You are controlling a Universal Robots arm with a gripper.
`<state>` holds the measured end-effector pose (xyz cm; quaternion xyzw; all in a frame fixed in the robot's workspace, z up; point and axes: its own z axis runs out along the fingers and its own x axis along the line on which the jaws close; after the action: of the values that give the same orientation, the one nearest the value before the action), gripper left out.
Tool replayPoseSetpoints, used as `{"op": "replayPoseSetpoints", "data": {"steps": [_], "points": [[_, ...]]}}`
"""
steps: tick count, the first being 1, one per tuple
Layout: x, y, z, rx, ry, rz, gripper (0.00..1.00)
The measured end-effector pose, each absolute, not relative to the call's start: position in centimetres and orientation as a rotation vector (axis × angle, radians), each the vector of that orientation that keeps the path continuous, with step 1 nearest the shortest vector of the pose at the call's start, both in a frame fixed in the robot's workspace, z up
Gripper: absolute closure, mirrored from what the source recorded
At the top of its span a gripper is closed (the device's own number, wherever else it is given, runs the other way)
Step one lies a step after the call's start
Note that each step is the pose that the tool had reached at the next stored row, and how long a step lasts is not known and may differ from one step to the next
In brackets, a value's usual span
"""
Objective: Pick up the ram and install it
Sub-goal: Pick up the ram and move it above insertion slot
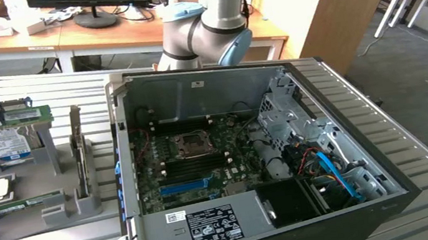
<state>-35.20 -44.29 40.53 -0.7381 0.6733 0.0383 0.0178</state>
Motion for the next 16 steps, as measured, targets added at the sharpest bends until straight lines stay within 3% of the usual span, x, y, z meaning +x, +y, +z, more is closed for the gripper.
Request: {"op": "replayPoseSetpoints", "data": {"steps": [16], "points": [[-33.5, -44.3, 40.5, -2.293, 2.092, 0.119, 0.88]]}}
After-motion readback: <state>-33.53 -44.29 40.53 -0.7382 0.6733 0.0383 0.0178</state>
